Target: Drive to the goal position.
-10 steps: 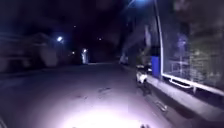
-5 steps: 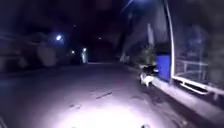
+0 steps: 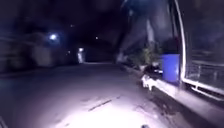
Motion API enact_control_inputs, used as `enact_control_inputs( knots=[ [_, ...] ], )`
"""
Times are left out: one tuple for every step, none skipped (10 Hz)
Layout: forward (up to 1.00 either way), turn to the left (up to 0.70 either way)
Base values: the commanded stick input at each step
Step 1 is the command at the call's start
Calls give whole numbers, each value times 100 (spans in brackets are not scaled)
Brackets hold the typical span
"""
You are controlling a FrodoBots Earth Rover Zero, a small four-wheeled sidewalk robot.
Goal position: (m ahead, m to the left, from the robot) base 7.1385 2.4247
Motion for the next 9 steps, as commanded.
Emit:
enact_control_inputs(
  knots=[
    [70, 0],
    [70, 0],
    [70, 0],
    [70, 0],
    [70, 0],
    [70, 0],
    [70, 0],
    [70, 0],
    [70, 0]
  ],
)
